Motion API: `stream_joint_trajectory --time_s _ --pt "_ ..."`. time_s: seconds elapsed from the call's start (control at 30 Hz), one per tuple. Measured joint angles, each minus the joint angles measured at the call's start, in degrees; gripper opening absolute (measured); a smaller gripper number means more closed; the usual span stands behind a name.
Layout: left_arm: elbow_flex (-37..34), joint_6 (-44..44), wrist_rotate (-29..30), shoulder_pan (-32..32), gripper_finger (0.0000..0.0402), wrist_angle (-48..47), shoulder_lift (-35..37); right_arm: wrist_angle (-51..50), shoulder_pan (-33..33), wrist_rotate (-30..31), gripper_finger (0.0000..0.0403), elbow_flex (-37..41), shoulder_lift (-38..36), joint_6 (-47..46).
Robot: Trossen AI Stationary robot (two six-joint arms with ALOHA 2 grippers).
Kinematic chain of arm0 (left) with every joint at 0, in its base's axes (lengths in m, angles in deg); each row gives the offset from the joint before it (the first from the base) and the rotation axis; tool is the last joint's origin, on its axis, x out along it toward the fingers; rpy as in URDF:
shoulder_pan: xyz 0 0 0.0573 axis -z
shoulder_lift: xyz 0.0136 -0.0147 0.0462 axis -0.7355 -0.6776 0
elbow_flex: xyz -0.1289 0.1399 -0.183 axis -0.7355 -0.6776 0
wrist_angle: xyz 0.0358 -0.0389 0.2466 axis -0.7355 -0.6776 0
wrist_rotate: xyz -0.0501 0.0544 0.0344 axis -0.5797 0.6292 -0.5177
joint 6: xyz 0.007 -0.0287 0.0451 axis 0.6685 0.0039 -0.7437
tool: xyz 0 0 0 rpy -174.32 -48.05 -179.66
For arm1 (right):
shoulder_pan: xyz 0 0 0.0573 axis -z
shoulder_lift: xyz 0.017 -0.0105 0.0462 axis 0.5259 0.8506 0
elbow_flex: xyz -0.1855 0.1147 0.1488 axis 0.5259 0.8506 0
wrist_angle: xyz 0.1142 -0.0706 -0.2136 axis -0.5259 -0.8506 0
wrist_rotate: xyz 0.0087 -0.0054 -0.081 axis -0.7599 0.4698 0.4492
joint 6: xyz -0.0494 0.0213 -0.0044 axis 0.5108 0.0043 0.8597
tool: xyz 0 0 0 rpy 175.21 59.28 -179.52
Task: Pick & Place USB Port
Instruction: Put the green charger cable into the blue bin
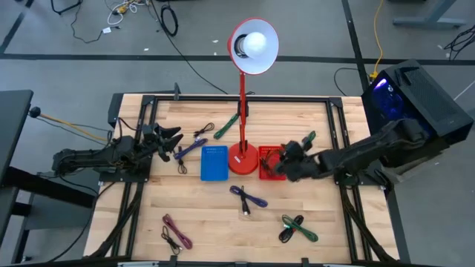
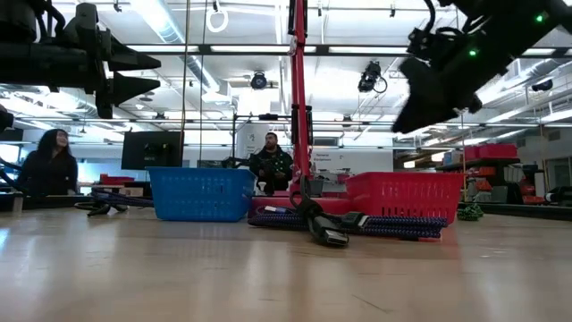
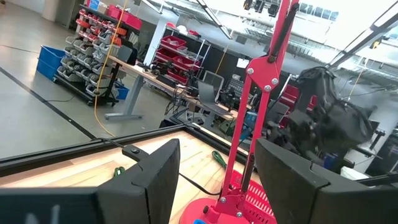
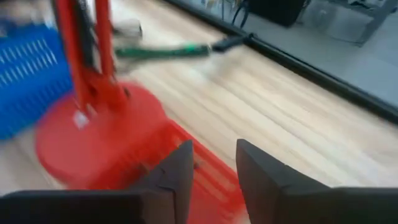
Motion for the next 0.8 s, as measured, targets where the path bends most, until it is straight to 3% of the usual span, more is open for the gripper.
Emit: stream_joint_trajectory --time_s 0.2,0.33,0.6,0.8 --pt "0.0 0.1 0.0 0.0 0.0213 -0.4 0.0 -20.2 6.4 -8.9 0.0113 0.0 -7.9 3.7" --pt "0.0 0.1 0.0 0.0 0.0213 -0.4 0.0 -27.0 9.3 -13.4 0.0122 0.0 -8.8 7.9" --pt "0.0 -0.9 0.0 0.0 0.0213 -0.5 0.0 -19.4 10.2 -20.8 0.0168 0.0 -4.7 35.8" --pt "0.0 -1.0 0.0 0.0 0.0213 -0.7 0.0 -19.1 12.8 -24.4 0.0193 0.0 1.9 39.1"
